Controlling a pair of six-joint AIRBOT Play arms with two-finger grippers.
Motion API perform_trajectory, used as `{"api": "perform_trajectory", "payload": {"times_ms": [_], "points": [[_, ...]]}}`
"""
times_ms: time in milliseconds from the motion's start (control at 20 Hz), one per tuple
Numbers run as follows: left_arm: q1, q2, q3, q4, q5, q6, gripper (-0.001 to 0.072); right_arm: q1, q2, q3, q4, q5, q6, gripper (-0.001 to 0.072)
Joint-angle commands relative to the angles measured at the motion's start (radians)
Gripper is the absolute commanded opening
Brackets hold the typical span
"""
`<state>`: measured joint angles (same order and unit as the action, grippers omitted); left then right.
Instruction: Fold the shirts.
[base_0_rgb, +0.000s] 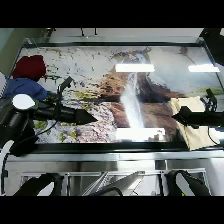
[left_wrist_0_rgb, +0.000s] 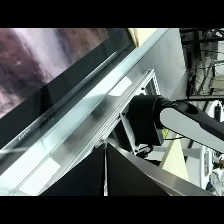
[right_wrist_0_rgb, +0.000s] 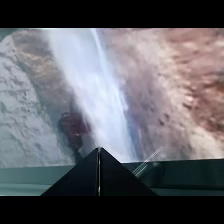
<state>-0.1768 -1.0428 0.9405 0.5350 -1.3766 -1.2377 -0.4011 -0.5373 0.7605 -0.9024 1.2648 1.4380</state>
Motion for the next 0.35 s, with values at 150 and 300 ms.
{"api": "perform_trajectory", "payload": {"times_ms": [150, 300], "points": [[0.034, 0.06, -0.083, -0.005, 0.018, -0.005, 0.0013, 0.005, 0.002, -0.005, 0.002, 0.004, -0.002, 0.002], [0.033, 0.06, -0.083, -0.005, 0.018, -0.005, 0.0014, 0.005, 0.002, -0.005, 0.003, 0.003, -0.002, 0.002]]}}
